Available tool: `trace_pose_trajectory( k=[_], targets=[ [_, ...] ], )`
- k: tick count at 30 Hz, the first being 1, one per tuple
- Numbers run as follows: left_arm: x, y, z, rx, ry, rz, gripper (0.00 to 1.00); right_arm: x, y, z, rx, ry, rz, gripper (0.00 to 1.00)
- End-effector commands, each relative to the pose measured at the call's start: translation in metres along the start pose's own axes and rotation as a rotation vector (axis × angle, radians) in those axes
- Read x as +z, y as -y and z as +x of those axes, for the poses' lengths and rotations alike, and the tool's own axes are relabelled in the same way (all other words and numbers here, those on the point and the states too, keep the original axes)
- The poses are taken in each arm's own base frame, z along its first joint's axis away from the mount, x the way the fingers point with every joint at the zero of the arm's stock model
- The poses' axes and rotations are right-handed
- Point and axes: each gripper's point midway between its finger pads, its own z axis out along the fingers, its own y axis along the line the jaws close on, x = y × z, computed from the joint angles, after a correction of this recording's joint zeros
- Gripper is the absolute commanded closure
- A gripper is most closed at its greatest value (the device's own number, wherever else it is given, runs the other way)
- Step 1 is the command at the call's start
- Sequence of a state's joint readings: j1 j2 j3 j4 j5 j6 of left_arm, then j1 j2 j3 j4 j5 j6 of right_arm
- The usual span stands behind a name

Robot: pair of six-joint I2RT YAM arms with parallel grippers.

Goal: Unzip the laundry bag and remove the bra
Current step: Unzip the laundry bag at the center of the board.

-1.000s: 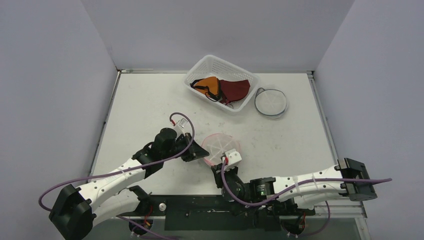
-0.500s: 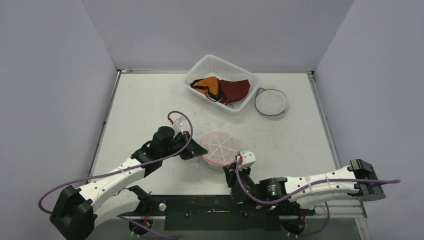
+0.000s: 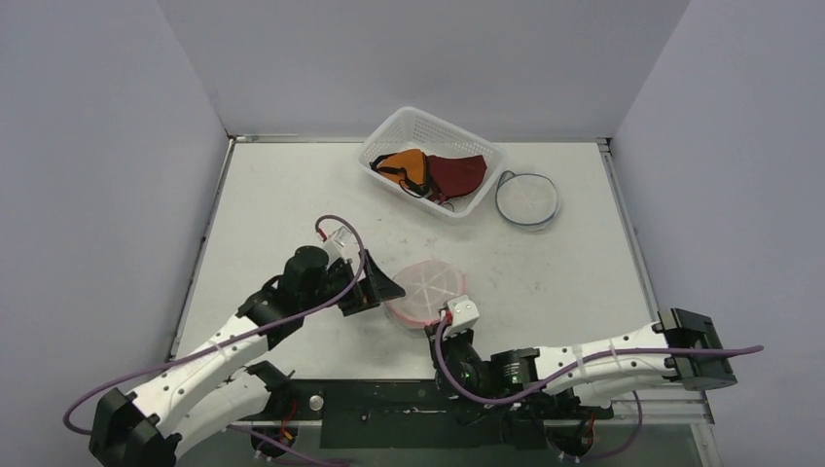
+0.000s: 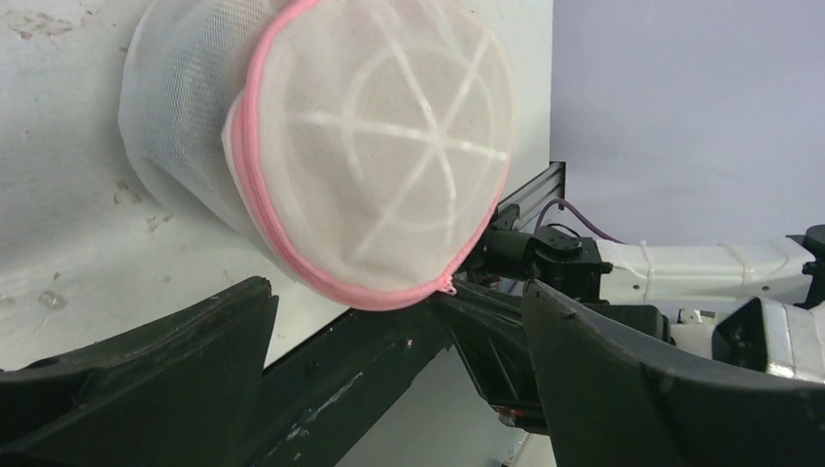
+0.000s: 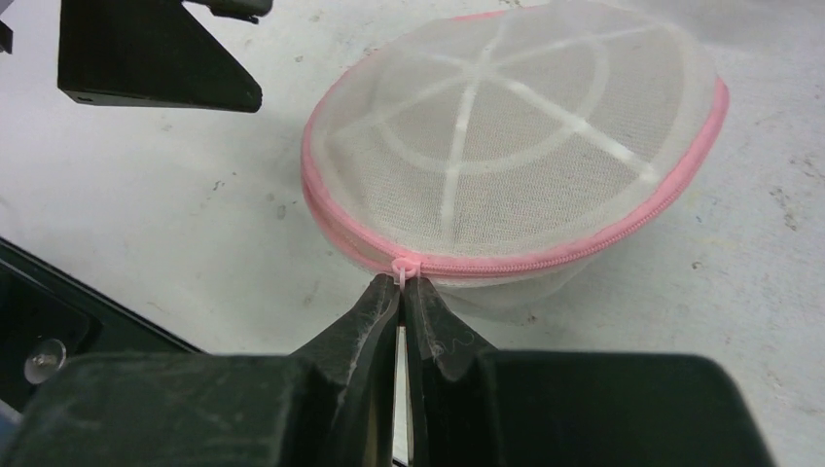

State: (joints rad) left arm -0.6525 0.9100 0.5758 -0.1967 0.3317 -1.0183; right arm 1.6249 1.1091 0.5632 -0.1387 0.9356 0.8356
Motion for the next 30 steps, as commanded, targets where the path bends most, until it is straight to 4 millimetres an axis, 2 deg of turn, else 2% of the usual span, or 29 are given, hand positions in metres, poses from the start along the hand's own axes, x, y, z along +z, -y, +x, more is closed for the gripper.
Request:
trace_pose_trajectory(
  k=[1,5,8,12,16,20,23,30],
  targets=[
    [-0.031,-0.003,0.005,0.029,0.036,-0.023,0.04,0.004,-0.044,-0.036,0.067,0.056,-0.095,0.95],
    [-0.04,-0.007,0.021,-0.043,0.023,0.029,0.04,0.012,-0.06,-0.041,0.046,0.051,-0.138,0.95],
    [-0.037,-0.001,0.022,-0.092,0.028,0.083,0.04,0.017,-0.071,-0.041,0.033,0.044,-0.172,0.95],
    [-0.027,0.017,0.015,-0.09,0.025,0.135,0.04,0.019,-0.079,-0.042,0.032,0.047,-0.198,0.95],
    [-0.013,0.026,0.014,-0.073,0.009,0.126,0.0,0.019,-0.077,-0.041,0.03,0.043,-0.197,0.95],
    [0.001,0.021,0.009,-0.075,0.025,0.101,0.29,0.017,-0.072,-0.041,0.042,0.043,-0.191,0.95],
    [0.007,0.018,0.006,-0.082,0.037,0.088,0.54,0.015,-0.069,-0.041,0.051,0.044,-0.186,0.95],
    [0.008,0.013,-0.005,-0.075,0.077,0.056,0.88,0.01,-0.058,-0.046,0.065,0.05,-0.166,0.95]
  ],
)
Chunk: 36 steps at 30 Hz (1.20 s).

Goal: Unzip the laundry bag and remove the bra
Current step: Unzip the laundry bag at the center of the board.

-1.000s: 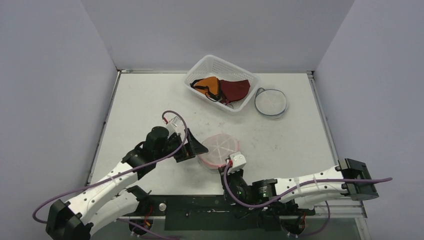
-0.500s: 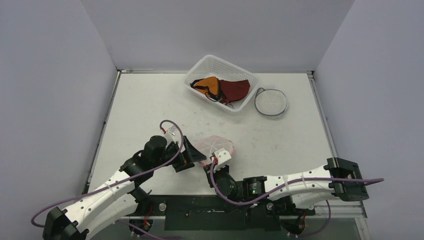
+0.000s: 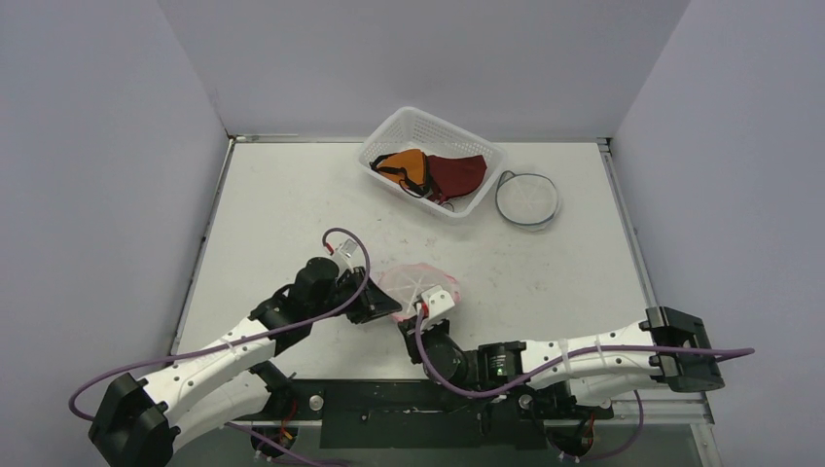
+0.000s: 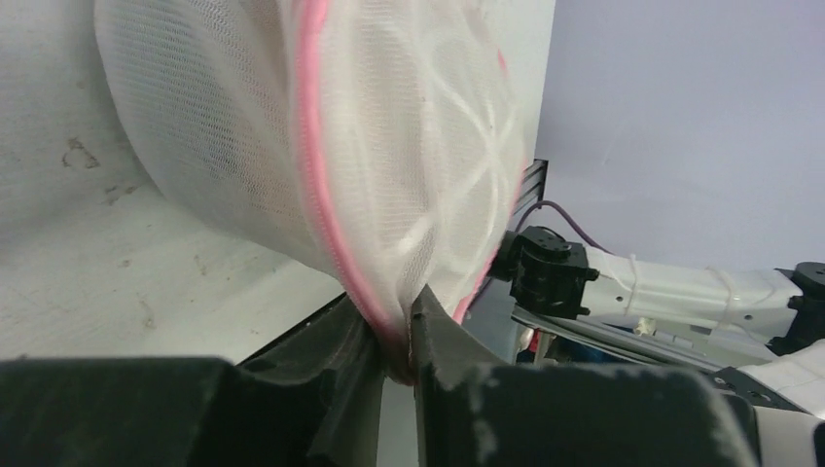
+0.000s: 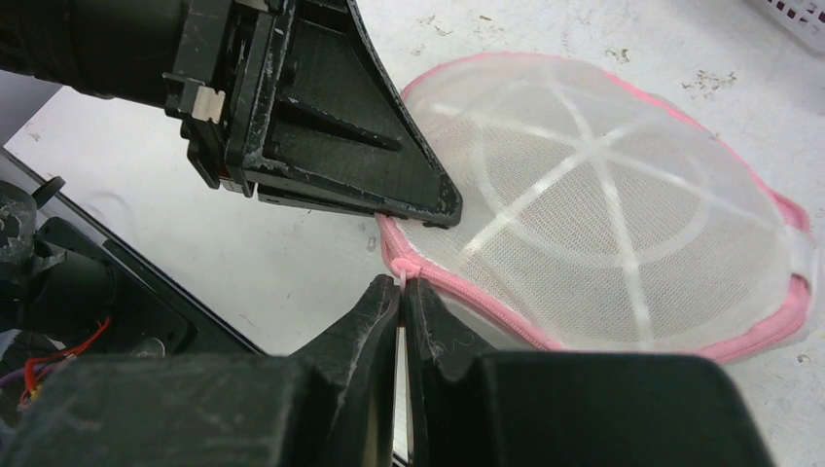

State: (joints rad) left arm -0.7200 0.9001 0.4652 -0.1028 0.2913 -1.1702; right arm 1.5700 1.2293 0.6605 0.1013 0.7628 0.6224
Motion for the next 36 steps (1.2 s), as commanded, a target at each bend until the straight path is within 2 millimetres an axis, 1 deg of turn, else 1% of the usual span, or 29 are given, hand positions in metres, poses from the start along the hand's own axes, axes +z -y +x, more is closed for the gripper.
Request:
trace_pose_trajectory(
  k=[1,3,9,12,20,23,26,27,28,29,31,33,35,36],
  targets=[
    [-0.004,0.03,-0.028,0.047,0.101,0.064,0.92,-0.008,0.003,-0.023,0.08,0.053,0.002,0.95],
    [-0.004,0.028,-0.03,0.047,0.104,0.053,1.0,-0.011,0.008,-0.022,0.082,0.05,0.015,0.95],
    [-0.004,0.021,-0.034,0.04,0.114,0.037,1.0,-0.019,0.025,-0.018,0.1,0.048,0.05,0.95],
    [-0.003,0.019,-0.035,0.039,0.113,0.03,1.0,-0.024,0.035,-0.011,0.084,0.03,0.075,0.95],
    [-0.005,0.018,-0.037,0.051,0.112,0.033,1.0,-0.032,0.061,-0.002,0.1,0.029,0.143,0.95],
    [-0.004,0.019,-0.036,0.059,0.101,0.039,1.0,-0.035,0.066,-0.002,0.108,0.035,0.151,0.95],
    [-0.002,0.021,-0.036,0.069,0.092,0.047,1.0,-0.036,0.064,-0.001,0.108,0.035,0.137,0.95],
    [-0.002,0.023,-0.036,0.072,0.09,0.05,0.96,-0.036,0.062,-0.001,0.105,0.035,0.132,0.95],
    [-0.002,0.025,-0.037,0.078,0.087,0.052,0.86,-0.035,0.059,0.001,0.097,0.032,0.126,0.95],
    [-0.002,0.027,-0.037,0.082,0.082,0.056,0.72,-0.034,0.055,0.001,0.095,0.03,0.117,0.95],
    [-0.004,0.03,-0.036,0.087,0.074,0.058,0.4,-0.031,0.047,0.0,0.089,0.03,0.1,0.95],
    [-0.009,0.031,-0.034,0.087,0.072,0.054,0.17,-0.027,0.038,-0.001,0.082,0.031,0.079,0.95],
    [-0.018,0.028,-0.03,0.091,0.072,0.039,0.01,-0.022,0.029,-0.003,0.071,0.03,0.059,0.95],
    [-0.024,0.026,-0.028,0.097,0.076,0.036,0.03,-0.02,0.022,-0.006,0.077,0.038,0.044,0.95]
  ],
)
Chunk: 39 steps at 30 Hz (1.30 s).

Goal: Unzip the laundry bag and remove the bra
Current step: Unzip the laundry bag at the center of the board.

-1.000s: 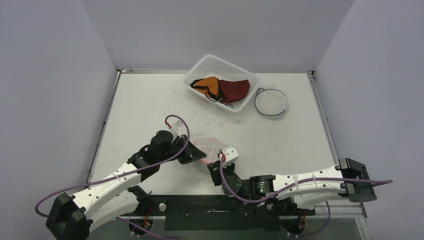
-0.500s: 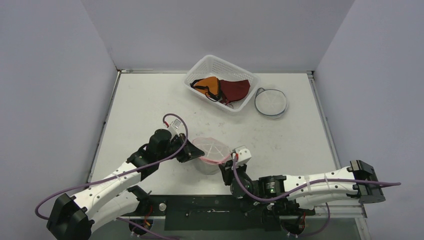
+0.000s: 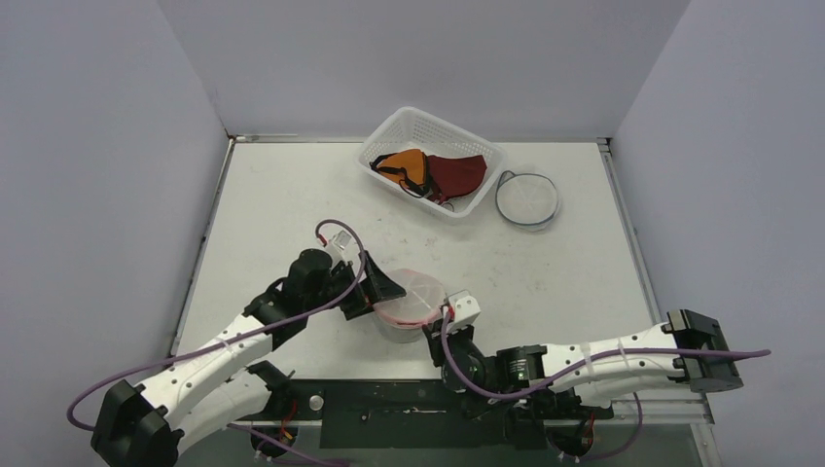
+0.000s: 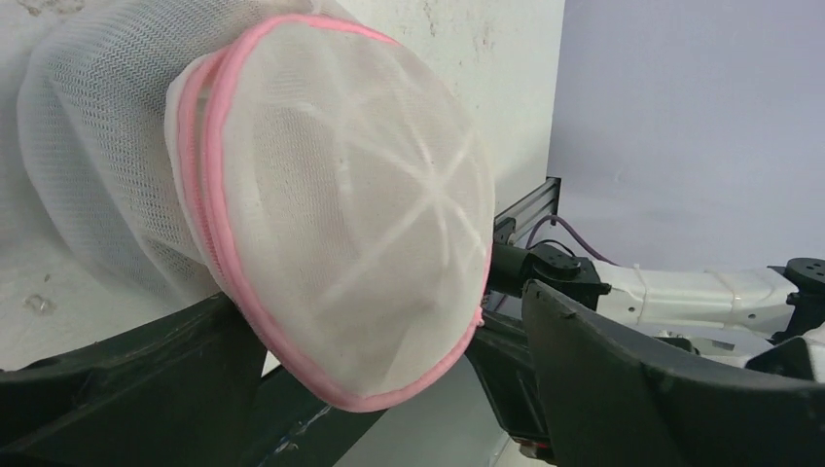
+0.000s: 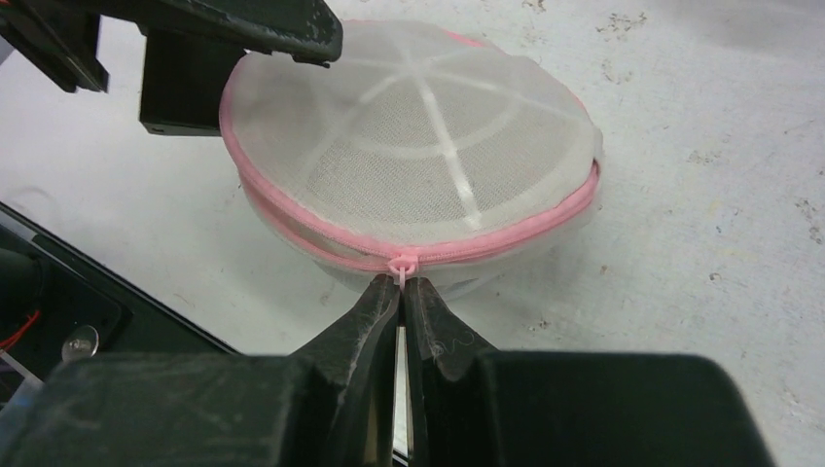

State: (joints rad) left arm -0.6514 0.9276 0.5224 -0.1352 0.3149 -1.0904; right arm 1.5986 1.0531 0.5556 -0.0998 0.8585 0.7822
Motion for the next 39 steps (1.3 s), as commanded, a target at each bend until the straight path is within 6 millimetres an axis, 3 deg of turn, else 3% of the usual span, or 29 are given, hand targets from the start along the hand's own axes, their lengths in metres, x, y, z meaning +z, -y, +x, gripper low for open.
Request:
trace_pose_trajectory(
  k=[1,7,12,19,22,25,32,35,39],
  targets=[
    [-0.027,0.017,-0.005,0.051,0.046,0.032,0.04,0.007,-0.033,-0.022,0.031,0.048,-0.068,0.95],
    [-0.051,0.005,0.016,0.012,0.033,0.059,0.04,0.024,-0.065,-0.036,0.004,0.041,-0.143,0.95],
    [-0.056,-0.004,0.026,-0.017,0.014,0.054,0.04,0.036,-0.087,-0.041,-0.022,0.033,-0.185,0.95],
    [-0.061,-0.017,0.025,0.031,0.024,-0.027,0.04,0.046,-0.099,-0.043,-0.038,0.029,-0.198,0.95],
    [-0.066,-0.029,0.014,0.083,0.073,-0.117,0.04,0.042,-0.09,-0.046,-0.03,0.04,-0.181,0.95],
    [-0.062,-0.025,0.006,0.103,0.097,-0.113,0.04,0.035,-0.07,-0.046,-0.023,0.045,-0.137,0.95],
    [-0.021,0.004,-0.006,0.114,0.069,0.024,0.0,0.008,-0.017,-0.043,0.013,0.068,-0.021,0.95],
    [-0.003,0.024,-0.017,0.137,0.059,0.067,0.0,-0.001,-0.009,-0.035,0.024,0.072,-0.007,0.95],
    [0.01,0.047,-0.031,0.188,0.028,0.056,0.0,-0.003,-0.014,-0.027,0.029,0.07,-0.002,0.95]
  ],
)
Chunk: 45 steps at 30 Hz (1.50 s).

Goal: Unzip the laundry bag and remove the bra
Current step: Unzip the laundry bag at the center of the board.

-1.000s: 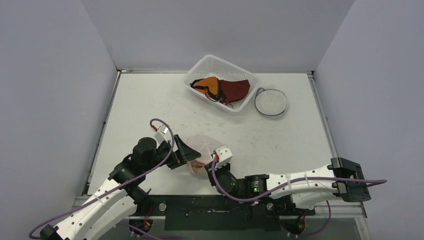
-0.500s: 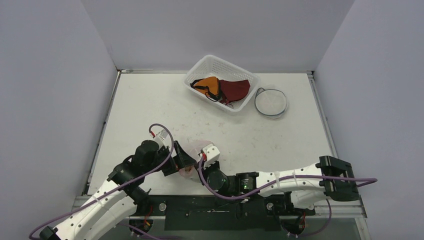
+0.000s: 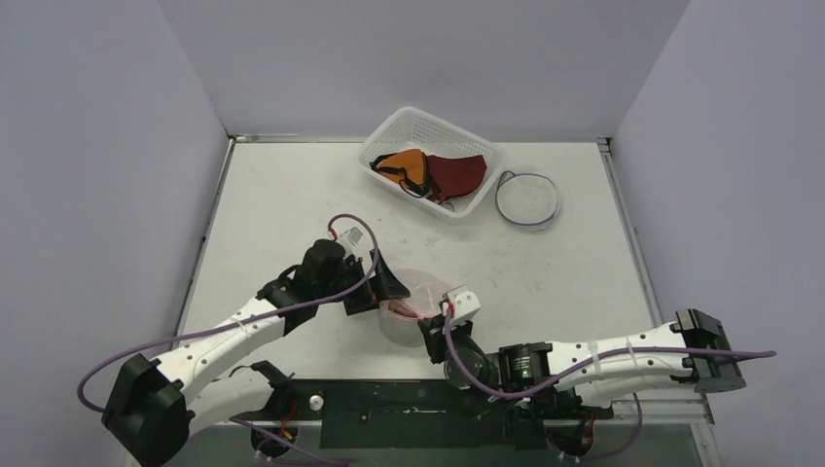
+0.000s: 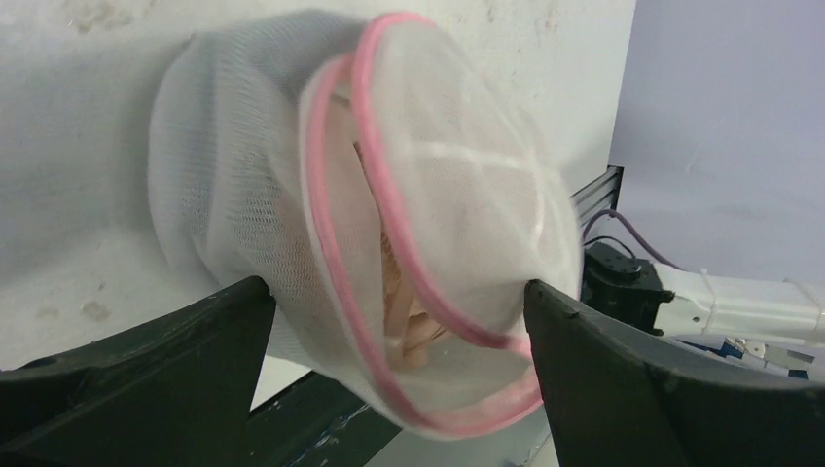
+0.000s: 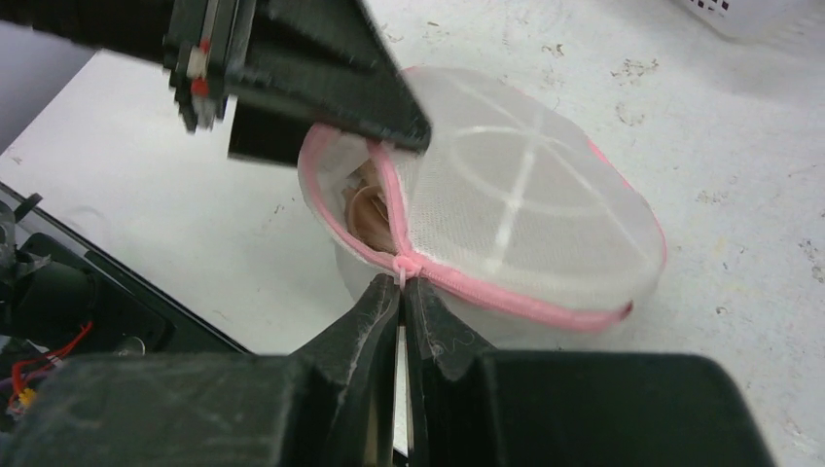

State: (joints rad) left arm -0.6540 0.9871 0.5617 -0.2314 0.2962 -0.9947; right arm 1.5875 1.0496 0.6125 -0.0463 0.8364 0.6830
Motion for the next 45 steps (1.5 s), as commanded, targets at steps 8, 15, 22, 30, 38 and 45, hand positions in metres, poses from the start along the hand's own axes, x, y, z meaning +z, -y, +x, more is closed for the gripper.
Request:
trace_pose_trajectory(
  k=[8,15,22,30,38,45],
  targets=[
    [-0.033,0.025,-0.04,0.166,0.112,-0.036,0.04,0.012,-0.023,-0.006,0.021,0.039,0.002,0.95],
    [-0.078,-0.005,-0.019,0.136,0.143,-0.125,0.04,0.028,-0.028,-0.01,0.036,0.036,-0.022,0.95],
    [-0.072,0.011,0.011,-0.143,0.08,0.08,0.04,0.033,-0.031,-0.009,0.024,0.029,-0.031,0.95],
    [-0.059,0.057,0.016,-0.246,0.086,0.251,0.04,0.031,-0.026,-0.006,0.027,0.025,-0.019,0.95],
    [-0.031,0.064,0.011,-0.281,0.092,0.236,0.04,0.029,-0.029,-0.001,0.013,0.018,-0.024,0.95],
    [-0.018,0.054,-0.01,-0.283,0.142,0.19,0.13,0.021,-0.034,0.008,-0.029,0.008,-0.039,0.95]
  ],
)
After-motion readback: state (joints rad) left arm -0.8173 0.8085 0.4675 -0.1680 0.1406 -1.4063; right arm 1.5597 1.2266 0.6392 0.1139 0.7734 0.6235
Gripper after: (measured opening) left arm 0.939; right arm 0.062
